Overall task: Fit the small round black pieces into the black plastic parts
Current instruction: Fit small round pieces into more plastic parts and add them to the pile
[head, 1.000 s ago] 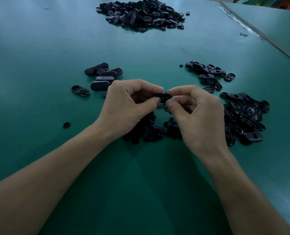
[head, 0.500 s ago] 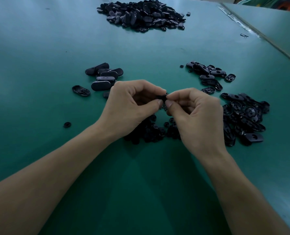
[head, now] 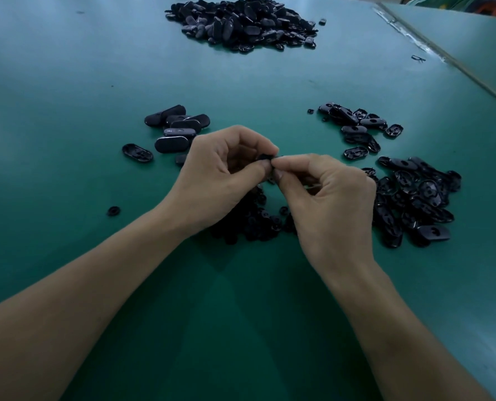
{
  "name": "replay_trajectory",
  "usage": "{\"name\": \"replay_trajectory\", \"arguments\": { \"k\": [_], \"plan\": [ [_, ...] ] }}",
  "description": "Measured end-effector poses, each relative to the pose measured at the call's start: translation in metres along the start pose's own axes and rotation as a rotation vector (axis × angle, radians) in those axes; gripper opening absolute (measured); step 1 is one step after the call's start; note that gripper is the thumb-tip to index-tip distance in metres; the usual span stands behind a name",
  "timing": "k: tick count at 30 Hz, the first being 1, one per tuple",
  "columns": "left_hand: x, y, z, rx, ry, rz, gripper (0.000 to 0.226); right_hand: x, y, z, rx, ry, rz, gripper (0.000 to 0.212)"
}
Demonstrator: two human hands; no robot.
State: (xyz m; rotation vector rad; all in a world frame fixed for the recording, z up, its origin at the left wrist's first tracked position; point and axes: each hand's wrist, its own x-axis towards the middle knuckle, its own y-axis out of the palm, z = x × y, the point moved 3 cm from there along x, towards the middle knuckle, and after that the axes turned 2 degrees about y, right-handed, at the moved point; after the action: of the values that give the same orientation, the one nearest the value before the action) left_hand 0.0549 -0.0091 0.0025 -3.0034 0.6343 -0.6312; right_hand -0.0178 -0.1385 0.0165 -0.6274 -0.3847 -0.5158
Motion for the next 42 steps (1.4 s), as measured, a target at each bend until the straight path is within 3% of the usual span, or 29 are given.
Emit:
{"name": "replay_trajectory", "arguments": {
  "k": [11, 18, 24, 35, 42],
  "plan": [
    [0.002, -0.007, 0.004, -0.175, -0.097, -0.009, 0.014, -0.002, 0.002, 0.003, -0.049, -0.109, 0.022, 0.017],
    [0.001, -0.007, 0.003, -0.187, -0.110, 0.005, 0.013, 0.005, -0.002, -0.007, 0.116, 0.050, 0.079, 0.025],
    [0.001, -0.008, 0.005, -0.180, -0.118, 0.013, 0.016, 0.007, -0.003, -0.011, 0.304, 0.210, 0.167, 0.015],
    [0.000, -0.005, 0.004, -0.137, -0.127, 0.032, 0.021, 0.010, -0.002, -0.017, 0.242, 0.315, 0.207, 0.007],
    [0.001, -0.007, 0.003, -0.098, -0.116, -0.009, 0.019, 0.008, -0.003, -0.014, 0.242, 0.285, 0.185, 0.006]
  ]
}}
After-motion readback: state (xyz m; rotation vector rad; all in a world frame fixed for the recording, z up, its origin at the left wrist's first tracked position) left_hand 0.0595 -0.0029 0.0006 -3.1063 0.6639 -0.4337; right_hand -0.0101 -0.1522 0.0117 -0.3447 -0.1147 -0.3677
